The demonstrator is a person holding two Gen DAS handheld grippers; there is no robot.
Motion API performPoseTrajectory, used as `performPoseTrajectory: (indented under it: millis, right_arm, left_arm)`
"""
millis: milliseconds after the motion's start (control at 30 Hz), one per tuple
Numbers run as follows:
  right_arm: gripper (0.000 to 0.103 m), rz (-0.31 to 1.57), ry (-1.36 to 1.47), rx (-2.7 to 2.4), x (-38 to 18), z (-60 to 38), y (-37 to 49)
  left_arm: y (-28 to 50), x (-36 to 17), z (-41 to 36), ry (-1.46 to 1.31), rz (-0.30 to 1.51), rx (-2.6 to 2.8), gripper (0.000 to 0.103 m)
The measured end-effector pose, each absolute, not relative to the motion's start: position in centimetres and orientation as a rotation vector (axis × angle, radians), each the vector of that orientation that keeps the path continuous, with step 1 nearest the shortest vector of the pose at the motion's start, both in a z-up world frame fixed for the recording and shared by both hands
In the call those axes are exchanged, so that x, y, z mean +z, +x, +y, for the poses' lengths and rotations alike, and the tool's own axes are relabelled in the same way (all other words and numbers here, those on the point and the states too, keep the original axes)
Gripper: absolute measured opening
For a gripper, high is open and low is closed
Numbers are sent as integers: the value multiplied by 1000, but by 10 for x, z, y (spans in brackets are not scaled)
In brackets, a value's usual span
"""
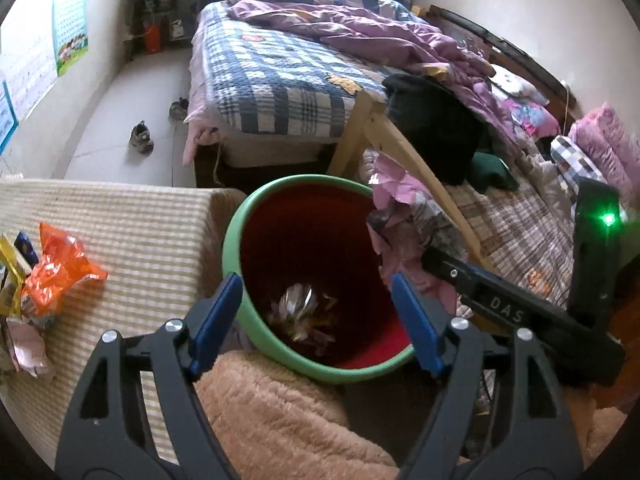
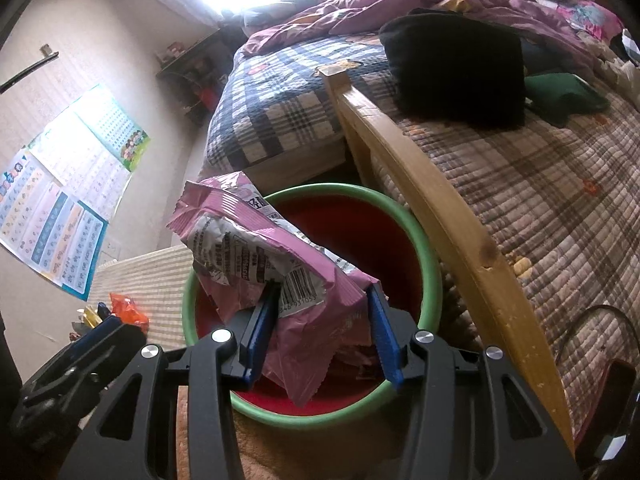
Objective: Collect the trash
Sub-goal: 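Carry both wrappers over the red bucket and open both tools to drop them, then move both tools back to the table and grasp crumpled white paper with the left tool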
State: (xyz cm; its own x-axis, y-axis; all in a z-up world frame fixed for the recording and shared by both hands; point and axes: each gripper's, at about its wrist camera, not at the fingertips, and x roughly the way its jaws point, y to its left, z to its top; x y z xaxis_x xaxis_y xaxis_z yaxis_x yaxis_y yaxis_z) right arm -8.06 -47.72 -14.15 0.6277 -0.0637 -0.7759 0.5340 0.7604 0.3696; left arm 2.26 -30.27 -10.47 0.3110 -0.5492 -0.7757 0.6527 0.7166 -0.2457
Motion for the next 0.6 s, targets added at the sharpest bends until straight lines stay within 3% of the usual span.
performPoseTrajectory:
  millis: [200, 333, 600]
  right_arm:
    - [47, 863, 615, -358, -150, -470, -70]
    - [58, 864, 634, -366, -154, -468, -68]
    - [58, 860, 602, -353, -145, -457, -66]
  left_arm:
    - [30, -99, -266, 55, 977, -711, 75]
    - [34, -98, -248, 43, 975, -664, 76]
    - [28, -104, -228, 67, 974, -635, 76]
